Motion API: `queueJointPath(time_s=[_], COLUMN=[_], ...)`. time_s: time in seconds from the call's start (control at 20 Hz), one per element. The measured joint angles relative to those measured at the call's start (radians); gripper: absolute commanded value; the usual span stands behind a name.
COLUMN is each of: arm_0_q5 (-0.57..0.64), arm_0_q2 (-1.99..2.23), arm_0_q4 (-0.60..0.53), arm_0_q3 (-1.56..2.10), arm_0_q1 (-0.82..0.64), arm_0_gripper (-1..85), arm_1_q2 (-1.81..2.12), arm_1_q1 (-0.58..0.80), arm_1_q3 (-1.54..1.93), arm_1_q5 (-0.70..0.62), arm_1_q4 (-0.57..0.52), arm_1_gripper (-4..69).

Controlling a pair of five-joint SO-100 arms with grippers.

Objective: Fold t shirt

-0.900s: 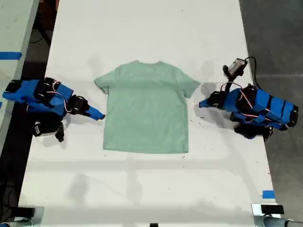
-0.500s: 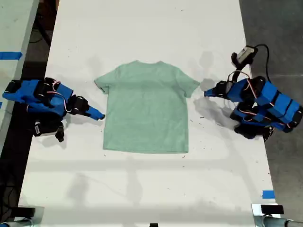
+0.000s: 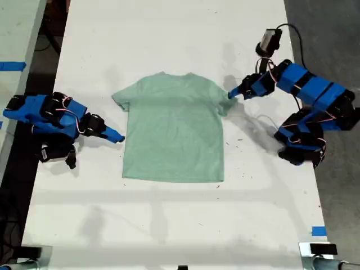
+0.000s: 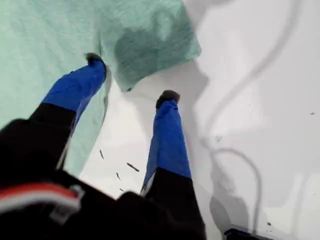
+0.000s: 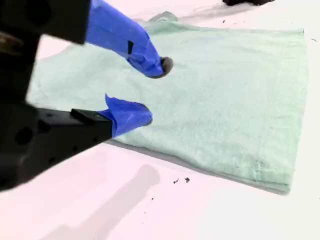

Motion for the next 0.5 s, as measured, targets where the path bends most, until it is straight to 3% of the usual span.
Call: queueJointPath(time_s=[0.1, 0.2, 0.25, 0.5], arm_0_q5=[0.000, 0.000, 0.000, 0.000], arm_0_q2=[0.000, 0.000, 0.000, 0.000], arm_0_q4=[0.000, 0.000, 0.000, 0.000], arm_0_q3=[0.000, 0.000, 0.000, 0.000], arm_0_q1=[0.000, 0.000, 0.000, 0.000], arm_0_gripper=[11.6, 11.6, 11.6, 11.6], arm_1_q2=[-0.115, -0.206, -0.249, -0.420], arm_1_q1=[0.012, 0.023, 0.025, 0.043], arm_1_q3=[-0.002, -0.032, -0.058, -0.110], arm_1_q5=[-0.011, -0.025, -0.035, -0.049], arm_1_q4=[-0.064, -0.104, -0.112, -0.147], arm_1_gripper=[15.2, 24.4, 25.6, 22.2])
